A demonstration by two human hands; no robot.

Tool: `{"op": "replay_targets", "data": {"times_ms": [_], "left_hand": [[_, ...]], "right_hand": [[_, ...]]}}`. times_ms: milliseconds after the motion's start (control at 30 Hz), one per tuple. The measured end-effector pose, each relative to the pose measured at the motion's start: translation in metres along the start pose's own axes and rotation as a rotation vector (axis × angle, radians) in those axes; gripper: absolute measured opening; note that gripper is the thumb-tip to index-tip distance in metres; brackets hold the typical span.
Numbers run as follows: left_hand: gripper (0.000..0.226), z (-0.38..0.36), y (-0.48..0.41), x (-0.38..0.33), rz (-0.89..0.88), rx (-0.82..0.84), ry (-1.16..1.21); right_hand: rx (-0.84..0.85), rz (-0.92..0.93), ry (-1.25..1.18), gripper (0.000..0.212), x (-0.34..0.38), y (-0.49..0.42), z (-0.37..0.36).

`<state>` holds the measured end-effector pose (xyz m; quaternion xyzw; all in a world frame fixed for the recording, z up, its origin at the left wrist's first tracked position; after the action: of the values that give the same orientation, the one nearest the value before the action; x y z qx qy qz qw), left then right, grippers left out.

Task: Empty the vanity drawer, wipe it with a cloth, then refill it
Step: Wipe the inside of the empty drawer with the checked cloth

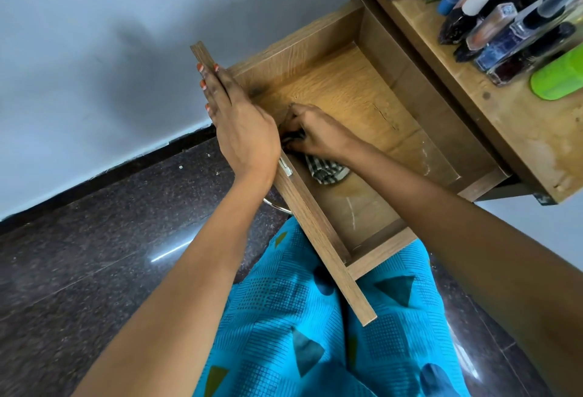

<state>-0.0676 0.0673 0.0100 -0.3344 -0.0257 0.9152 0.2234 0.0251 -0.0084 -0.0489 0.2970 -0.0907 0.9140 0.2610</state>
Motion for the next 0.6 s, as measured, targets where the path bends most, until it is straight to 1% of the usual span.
{"op": "replay_targets", "data": {"times_ms": [100,200,267,433,467,533,600], "left_hand": [[0.051,0.000,0.001,0.000,-0.001,0.001,0.005],[0.051,0.001,0.002,0.001,0.001,0.001,0.012],[0.052,0.002,0.002,0.001,0.001,0.001,0.012],[0.052,0.002,0.003,0.002,-0.003,0.002,0.009],[0.052,0.002,0.003,0.002,-0.002,-0.001,0.010],[0.052,0.003,0.003,0.002,-0.002,-0.002,0.009],[0.053,0.003,0.003,0.002,-0.002,0.000,0.007]], "right_hand": [[0.012,0.025,0.028,0.030,0.002,0.003,0.003],[0.080,0.082,0.016,0.028,0.009,0.029,0.016],[0.129,0.079,0.022,0.027,0.010,0.050,0.023],[0.375,0.101,0.028,0.015,0.004,0.102,0.034],[0.409,0.106,0.039,0.016,0.005,0.106,0.037],[0.461,0.117,0.080,0.028,0.011,0.107,0.043],[0.472,0.138,0.131,0.036,0.016,0.108,0.045]]}}
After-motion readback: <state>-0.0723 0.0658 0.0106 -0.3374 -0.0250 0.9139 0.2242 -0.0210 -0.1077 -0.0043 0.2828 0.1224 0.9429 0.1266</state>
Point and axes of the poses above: each hand's wrist, its own y-axis away from the middle knuckle, its own z-axis out of the back of the hand, x = y × z, the point moved 1 cm from there along -y, towards the middle knuckle, and after that the axes turned 13 degrees about -x, right-handed, at the moved point
